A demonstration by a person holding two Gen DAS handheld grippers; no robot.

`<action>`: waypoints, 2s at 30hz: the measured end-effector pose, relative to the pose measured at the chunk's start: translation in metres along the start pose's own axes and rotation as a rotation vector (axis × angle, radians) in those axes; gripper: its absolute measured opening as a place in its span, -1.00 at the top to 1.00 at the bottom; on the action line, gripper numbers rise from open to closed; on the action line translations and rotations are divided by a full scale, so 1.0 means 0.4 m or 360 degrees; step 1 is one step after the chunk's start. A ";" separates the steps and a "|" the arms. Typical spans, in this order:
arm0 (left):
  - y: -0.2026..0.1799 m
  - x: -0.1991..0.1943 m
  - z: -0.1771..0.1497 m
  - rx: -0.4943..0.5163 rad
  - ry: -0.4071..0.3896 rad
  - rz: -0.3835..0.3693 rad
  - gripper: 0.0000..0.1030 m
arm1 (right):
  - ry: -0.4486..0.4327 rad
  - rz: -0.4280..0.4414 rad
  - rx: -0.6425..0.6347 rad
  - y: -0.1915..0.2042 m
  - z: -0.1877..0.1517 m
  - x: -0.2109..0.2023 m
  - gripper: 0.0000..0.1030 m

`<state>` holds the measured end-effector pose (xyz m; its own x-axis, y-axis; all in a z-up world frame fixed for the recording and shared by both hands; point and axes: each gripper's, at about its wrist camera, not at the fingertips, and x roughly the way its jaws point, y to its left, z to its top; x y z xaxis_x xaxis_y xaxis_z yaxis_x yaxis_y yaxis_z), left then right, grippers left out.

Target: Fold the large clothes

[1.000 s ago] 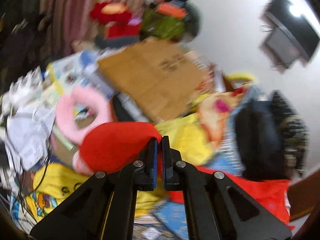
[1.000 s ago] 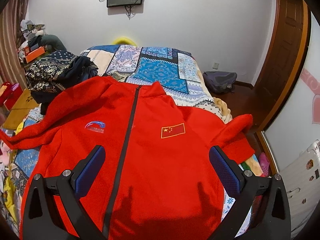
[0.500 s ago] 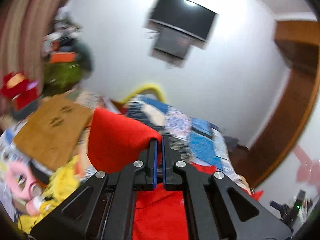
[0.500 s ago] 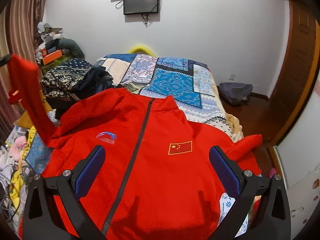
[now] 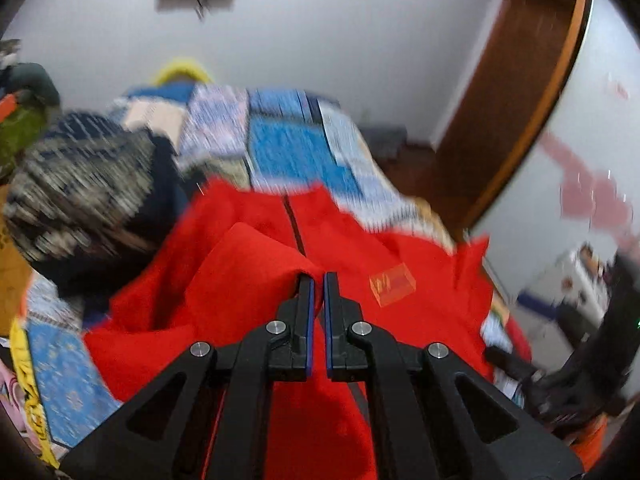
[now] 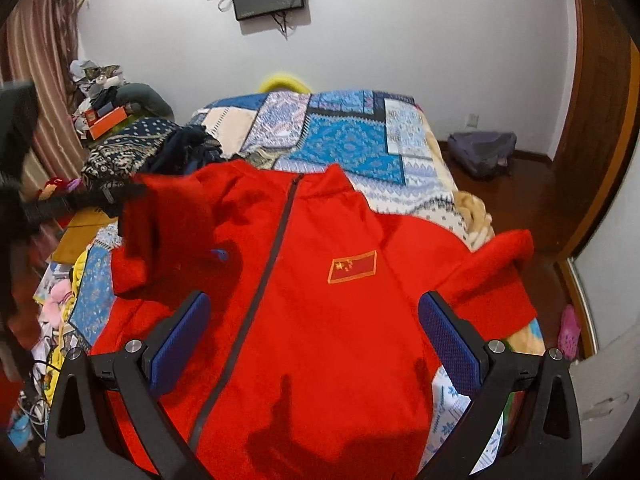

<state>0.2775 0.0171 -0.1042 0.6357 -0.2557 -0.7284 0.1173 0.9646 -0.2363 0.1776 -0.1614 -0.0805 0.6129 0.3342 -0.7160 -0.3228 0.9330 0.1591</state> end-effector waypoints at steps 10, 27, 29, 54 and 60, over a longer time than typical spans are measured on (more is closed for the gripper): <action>-0.005 0.097 -0.135 0.0066 0.0354 0.0010 0.66 | 0.0121 0.0041 0.0015 -0.015 -0.023 0.037 -1.00; 0.409 -0.094 -0.294 -0.0183 0.0243 0.0644 -0.62 | 0.0406 0.0205 -0.0411 0.210 0.009 0.243 -0.99; 0.465 -0.074 -0.337 -0.0287 0.0312 0.0660 -0.62 | 0.0485 0.0225 -0.0463 0.234 -0.003 0.286 -0.88; 0.484 0.080 -0.306 -0.0217 0.0306 0.0478 0.89 | 0.0138 0.0325 -0.0174 0.174 0.196 0.205 0.91; 0.495 -0.008 -0.282 -0.0306 0.0191 0.0347 0.92 | -0.0069 0.0296 -0.0081 0.133 0.309 0.135 0.92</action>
<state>0.2123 0.2017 -0.2212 0.5342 -0.0608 -0.8432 -0.1659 0.9705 -0.1751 0.2827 -0.0773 -0.0267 0.5692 0.5069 -0.6474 -0.4688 0.8469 0.2510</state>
